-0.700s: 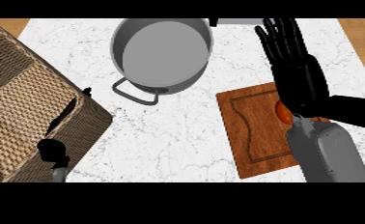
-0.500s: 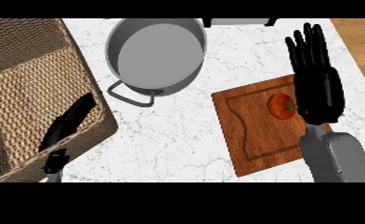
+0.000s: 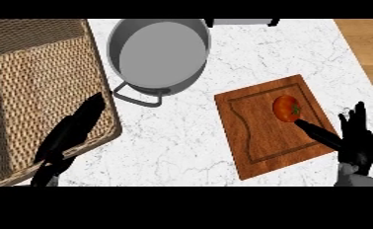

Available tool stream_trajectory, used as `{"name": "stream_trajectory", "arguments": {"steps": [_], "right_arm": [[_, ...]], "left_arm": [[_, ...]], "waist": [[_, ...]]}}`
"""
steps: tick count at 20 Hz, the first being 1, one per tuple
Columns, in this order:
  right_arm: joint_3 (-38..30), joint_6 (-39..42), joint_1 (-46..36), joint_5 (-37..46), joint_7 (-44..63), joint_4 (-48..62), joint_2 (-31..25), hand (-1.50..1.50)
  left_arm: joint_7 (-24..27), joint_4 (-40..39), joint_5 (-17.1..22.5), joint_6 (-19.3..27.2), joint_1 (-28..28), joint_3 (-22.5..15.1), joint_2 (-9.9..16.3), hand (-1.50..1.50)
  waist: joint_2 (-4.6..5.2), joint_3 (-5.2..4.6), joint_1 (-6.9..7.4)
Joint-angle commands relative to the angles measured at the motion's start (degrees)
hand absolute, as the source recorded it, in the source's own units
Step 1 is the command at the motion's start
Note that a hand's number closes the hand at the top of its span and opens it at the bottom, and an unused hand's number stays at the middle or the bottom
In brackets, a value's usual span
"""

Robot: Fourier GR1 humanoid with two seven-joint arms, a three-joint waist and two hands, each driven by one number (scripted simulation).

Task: Pick the tomato from the cutting board and place it in the pot

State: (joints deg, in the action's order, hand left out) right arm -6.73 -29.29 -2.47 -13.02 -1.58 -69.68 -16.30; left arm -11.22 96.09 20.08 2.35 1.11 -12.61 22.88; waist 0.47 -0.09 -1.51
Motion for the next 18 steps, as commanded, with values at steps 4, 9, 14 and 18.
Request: {"name": "stream_trajectory", "arguments": {"steps": [4, 9, 14, 18], "right_arm": [[8.08, -4.52, 5.16, 9.70, 18.31, -5.48, -6.90, -1.50], [6.58, -1.06, 8.74, 8.47, 36.69, -22.93, -17.23, -1.50], [2.35, 6.89, 10.54, -0.37, 49.86, -33.69, -23.02, -1.50], [-1.77, 6.97, 9.69, -3.91, 64.37, -41.56, -28.39, -1.50]], "left_arm": [[-2.65, -1.43, 2.29, -1.85, -1.02, -1.37, -6.25, 0.00], [-7.29, 3.75, -1.26, -1.21, 0.67, -0.46, -9.59, 0.00], [-9.43, 3.88, 0.95, -6.19, -0.09, 5.18, -9.87, 0.00], [-10.53, 4.45, -2.73, -5.91, 0.86, 4.22, -13.45, 0.00]], "waist": [[-0.57, -0.14, 0.71], [-0.83, -0.13, 0.37], [-0.71, -0.07, 0.15], [-0.73, -0.09, 0.28]]}}
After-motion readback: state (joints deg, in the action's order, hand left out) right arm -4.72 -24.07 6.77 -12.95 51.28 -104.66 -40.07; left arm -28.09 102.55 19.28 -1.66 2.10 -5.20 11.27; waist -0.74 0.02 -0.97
